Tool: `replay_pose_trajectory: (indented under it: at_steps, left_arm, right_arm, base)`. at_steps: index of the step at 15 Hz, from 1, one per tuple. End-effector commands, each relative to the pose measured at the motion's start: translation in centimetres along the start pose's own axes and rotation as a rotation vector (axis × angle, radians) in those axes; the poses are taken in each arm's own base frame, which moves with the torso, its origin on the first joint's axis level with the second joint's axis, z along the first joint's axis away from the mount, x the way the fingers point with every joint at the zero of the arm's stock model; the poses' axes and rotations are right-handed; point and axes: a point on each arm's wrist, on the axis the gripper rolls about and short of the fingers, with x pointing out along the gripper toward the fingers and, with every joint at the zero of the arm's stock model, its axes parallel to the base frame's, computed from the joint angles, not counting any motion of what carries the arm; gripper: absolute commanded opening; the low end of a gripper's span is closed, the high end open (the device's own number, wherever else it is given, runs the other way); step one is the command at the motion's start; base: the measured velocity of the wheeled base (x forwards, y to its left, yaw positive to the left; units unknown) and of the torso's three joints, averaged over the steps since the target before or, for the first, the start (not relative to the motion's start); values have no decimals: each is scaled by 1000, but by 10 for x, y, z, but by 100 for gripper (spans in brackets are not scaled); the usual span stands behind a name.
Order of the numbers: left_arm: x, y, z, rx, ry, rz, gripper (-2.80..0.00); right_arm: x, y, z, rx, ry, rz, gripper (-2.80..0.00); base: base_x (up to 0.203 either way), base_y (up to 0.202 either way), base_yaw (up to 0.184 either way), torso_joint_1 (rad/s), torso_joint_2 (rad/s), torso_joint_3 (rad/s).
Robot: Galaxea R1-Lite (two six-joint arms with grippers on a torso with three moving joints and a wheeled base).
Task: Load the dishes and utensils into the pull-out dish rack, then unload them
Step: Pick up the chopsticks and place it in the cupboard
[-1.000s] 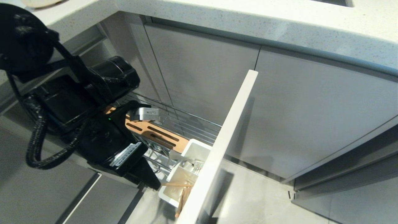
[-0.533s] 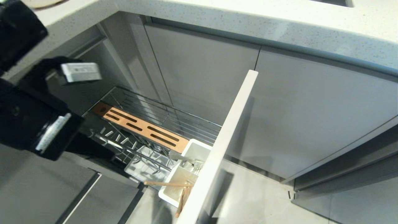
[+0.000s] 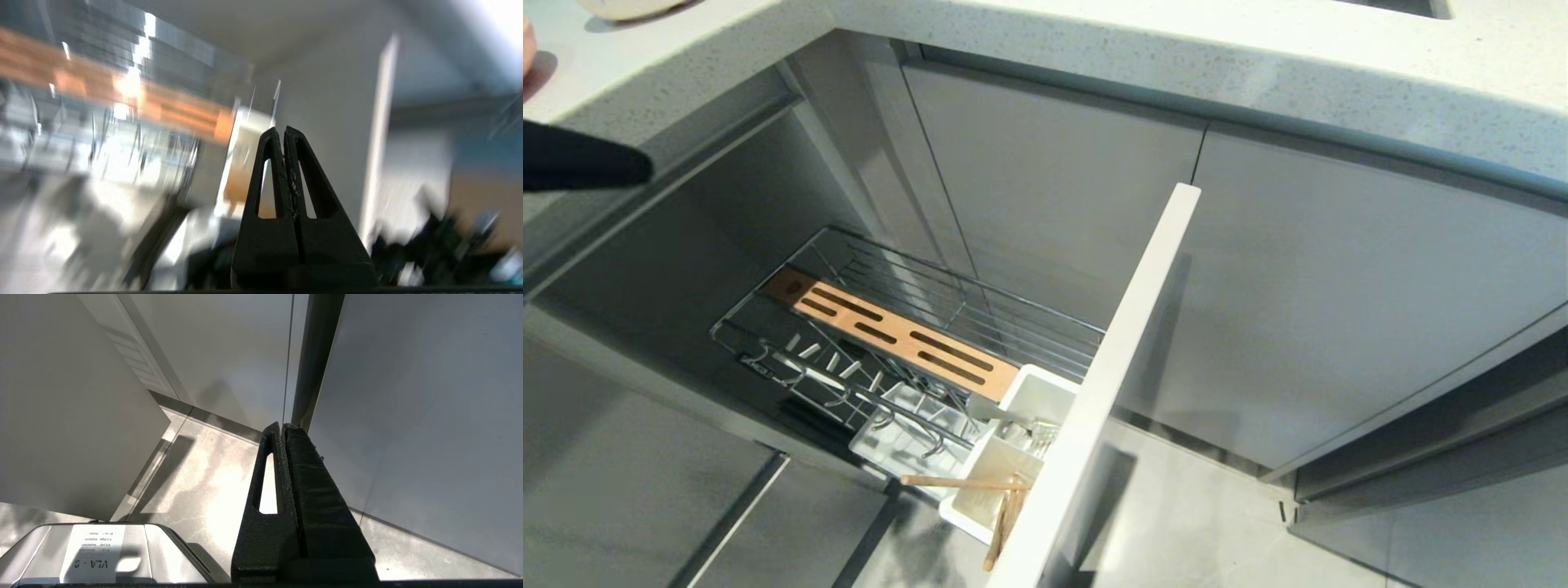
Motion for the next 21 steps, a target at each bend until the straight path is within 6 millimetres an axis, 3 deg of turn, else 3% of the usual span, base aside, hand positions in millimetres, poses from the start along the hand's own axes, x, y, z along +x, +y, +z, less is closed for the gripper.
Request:
replay_pose_trajectory:
  at_steps: [1, 5, 9, 12, 15, 18, 21]
  left_arm:
    - [-47, -7, 2, -57, -214, -37, -280]
    - [-89, -18, 6, -145, -513, -32, -280]
    - [-103, -27, 7, -128, -686, 154, -280]
    - [-100, -26, 12, -104, -769, 359, -280]
    - [-90, -9, 22, -76, -797, 638, -280]
    - [-80, 9, 26, -67, -723, 853, -280]
    - [-73, 22, 29, -117, -576, 938, -280]
  right_arm:
    - [0, 0, 0, 0, 2, 0, -280]
    - [0, 0, 0, 0, 2, 0, -280]
    - [0, 0, 0, 0, 2, 0, -280]
    - [0, 0, 0, 0, 2, 0, -280]
    - [0, 0, 0, 0, 2, 0, -280]
    - [0, 0, 0, 0, 2, 0, -280]
    - [0, 0, 0, 0, 2, 0, -280]
  base:
    - [0, 0, 0, 0, 0, 0]
    - [0, 0, 0, 0, 0, 0]
    - [0, 0, 0, 0, 0, 0]
    - [0, 0, 0, 0, 0, 0]
    - [0, 0, 0, 0, 0, 0]
    - [0, 0, 0, 0, 0, 0]
    - [0, 0, 0, 0, 0, 0]
